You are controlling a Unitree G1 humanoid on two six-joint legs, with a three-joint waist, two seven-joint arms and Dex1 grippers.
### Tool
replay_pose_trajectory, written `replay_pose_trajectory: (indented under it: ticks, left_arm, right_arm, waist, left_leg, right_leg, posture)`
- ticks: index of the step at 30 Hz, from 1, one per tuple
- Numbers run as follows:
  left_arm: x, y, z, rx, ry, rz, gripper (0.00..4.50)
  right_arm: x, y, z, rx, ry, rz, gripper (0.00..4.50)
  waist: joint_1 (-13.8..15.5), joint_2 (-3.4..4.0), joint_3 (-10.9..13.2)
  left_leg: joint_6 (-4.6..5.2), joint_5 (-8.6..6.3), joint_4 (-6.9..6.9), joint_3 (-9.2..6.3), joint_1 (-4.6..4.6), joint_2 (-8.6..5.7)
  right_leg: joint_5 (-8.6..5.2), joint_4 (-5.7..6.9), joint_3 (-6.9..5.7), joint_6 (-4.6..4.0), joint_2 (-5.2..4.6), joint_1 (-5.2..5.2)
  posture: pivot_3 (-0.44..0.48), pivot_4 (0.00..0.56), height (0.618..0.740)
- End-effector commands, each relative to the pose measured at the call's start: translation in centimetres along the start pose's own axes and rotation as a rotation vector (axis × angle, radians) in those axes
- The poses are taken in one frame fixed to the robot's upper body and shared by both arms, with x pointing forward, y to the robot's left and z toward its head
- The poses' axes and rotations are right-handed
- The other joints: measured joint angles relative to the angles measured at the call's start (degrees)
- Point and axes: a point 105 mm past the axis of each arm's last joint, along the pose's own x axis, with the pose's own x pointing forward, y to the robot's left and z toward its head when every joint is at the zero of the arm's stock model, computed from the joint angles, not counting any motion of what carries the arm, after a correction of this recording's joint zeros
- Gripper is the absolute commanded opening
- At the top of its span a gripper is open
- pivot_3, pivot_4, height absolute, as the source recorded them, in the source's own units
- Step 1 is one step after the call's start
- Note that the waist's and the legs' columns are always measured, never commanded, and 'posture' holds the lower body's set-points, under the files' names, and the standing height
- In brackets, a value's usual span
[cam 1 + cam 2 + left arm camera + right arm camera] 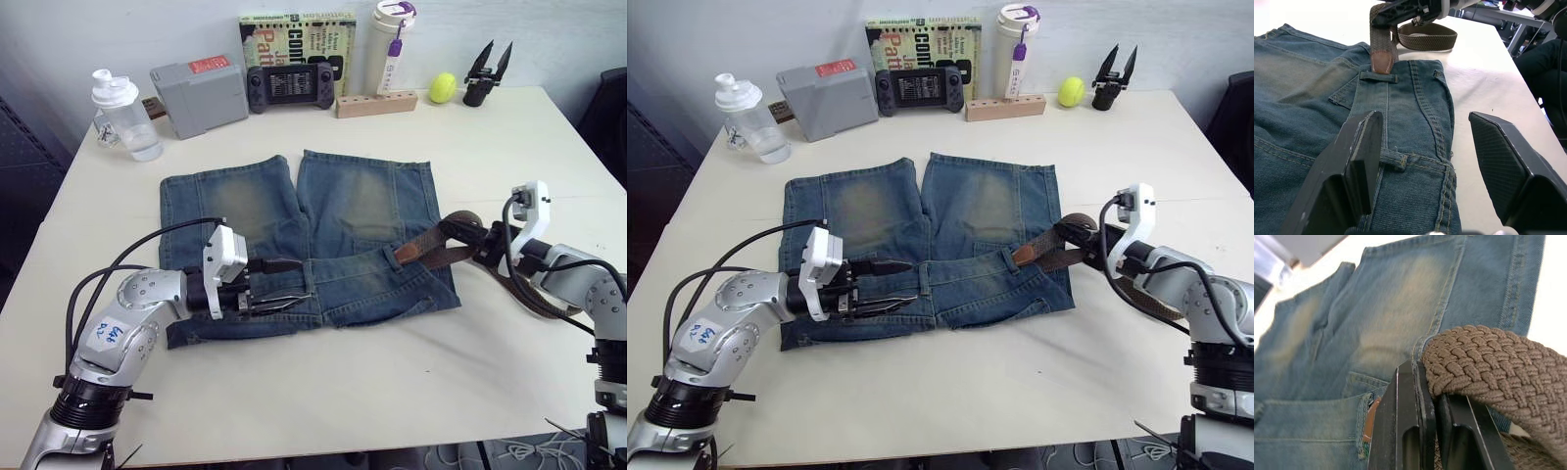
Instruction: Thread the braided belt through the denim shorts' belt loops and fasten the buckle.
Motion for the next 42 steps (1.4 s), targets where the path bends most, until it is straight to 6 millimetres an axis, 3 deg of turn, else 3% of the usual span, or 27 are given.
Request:
replay_pose_trajectory:
  ticks: [1, 10, 27, 42]
  left_arm:
    - [-0.3, -0.3, 0.8, 0.045, -0.019, 0.01, 3.13]
    - [-0.5, -0.2, 0.4, 0.039, -0.016, 0.015, 3.13]
    - [-0.6, 0.1, 1.1, 0.042, -0.015, 0.023, 3.13]
    - [-0.3, 0.0, 1.8, 0.049, -0.012, 0.028, 3.13]
  right_arm:
    - [-0.3, 1.0, 2.4, -0.126, -0.052, 0.003, 0.0]
    - [-0.3, 0.9, 1.8, -0.303, 0.018, -0.056, 0.0]
    - [-0.8, 1.3, 3.2, -0.361, -0.025, -0.105, 0.0]
    - [0.0, 2.2, 0.6, -0.414, 0.048, -0.116, 0.0]
  waist:
    - [0.0, 0.0, 0.0]
    - [0.0, 0.0, 0.0]
    - [0.0, 0.0, 0.0]
    - [0.0, 0.0, 0.0]
  left_leg:
    - [0.0, 0.0, 0.0, -0.01, -0.01, 0.0]
    - [0.0, 0.0, 0.04, -0.03, -0.04, -0.01]
    - [-0.01, 0.0, 0.05, -0.04, -0.05, 0.0]
    - [-0.01, -0.01, 0.05, -0.05, -0.05, 0.0]
  right_leg:
    - [0.0, -0.01, 0.0, 0.0, 0.0, 0.0]
    - [0.0, 0.0, -0.03, 0.0, -0.01, 0.0]
    - [0.0, 0.0, -0.04, 0.0, 0.0, 0.0]
    - [0.0, -0.01, -0.05, 0.0, 0.0, 0.0]
  posture:
    - [0.0, 0.15, 0.726]
    - [0.0, 0.15, 0.726]
    - [0.0, 0.15, 0.726]
    - [0.0, 0.15, 0.726]
